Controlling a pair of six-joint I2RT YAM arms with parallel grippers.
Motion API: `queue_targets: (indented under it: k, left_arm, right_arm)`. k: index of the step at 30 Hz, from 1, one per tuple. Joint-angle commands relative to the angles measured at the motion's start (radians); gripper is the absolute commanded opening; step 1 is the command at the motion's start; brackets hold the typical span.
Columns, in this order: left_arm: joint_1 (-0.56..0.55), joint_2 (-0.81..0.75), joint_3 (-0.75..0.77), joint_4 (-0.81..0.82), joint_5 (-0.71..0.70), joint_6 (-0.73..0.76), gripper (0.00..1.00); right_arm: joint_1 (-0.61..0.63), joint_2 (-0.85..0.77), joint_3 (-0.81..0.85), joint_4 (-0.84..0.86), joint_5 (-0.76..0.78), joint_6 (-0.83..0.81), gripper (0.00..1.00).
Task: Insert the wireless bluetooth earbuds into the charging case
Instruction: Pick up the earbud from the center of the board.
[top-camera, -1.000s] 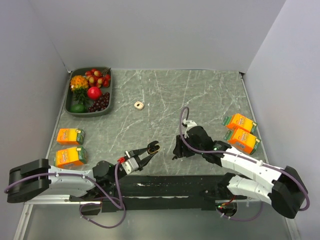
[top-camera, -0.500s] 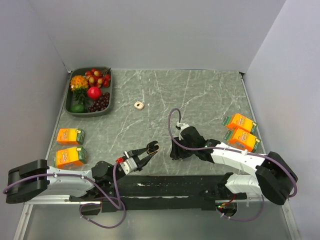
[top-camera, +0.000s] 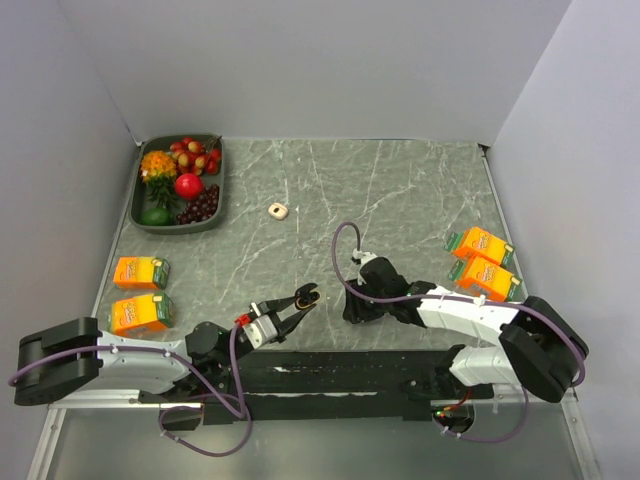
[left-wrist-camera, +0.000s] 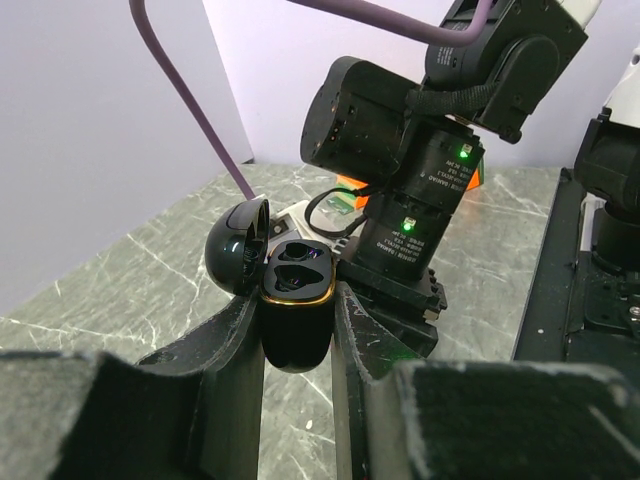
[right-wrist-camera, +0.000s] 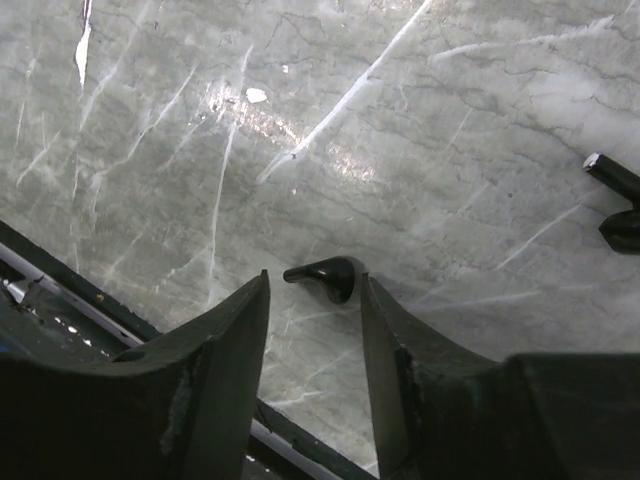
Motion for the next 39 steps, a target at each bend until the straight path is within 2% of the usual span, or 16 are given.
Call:
queue_targets:
  k: [1,7,17,24,27,34,39]
  left_arm:
    - [-0.005,-0.002,-0.012,0.245,0.000,-0.019,0.01]
    - [-0.005,-0.003,-0.012,0.242,0.000,-0.019,0.01]
    - [-0.005,-0.011,-0.014,0.234,-0.001,-0.018,0.01]
    - [-0.005,0.000,-0.012,0.245,0.000,-0.021,0.01]
    - [-0.005,-0.003,-0.011,0.244,0.002,-0.019,0.01]
    - [-0.007,-0.011,-0.015,0.242,-0.001,-0.023,0.01]
    - [-0.005,-0.014,-0.017,0.245,-0.012,-0.015,0.01]
  right_arm:
    - [0.005,0.016,-0.009,0.056,0.002,0.010,0.47]
    - [0.005,0.039,-0.005,0.074,0.005,0.013,0.44]
    - [0.005,0.051,-0.008,0.079,-0.004,0.011,0.15]
    - [0.005,0.004,-0.003,0.050,0.019,0.011,0.08]
    - [0.005,-0.025,-0.002,0.042,0.037,0.013,0.00]
    - [0.005,-0.065,-0.003,0.041,0.054,0.023,0.00]
    - [0.005,-0.270,-0.049,0.085,0.112,0.025,0.00]
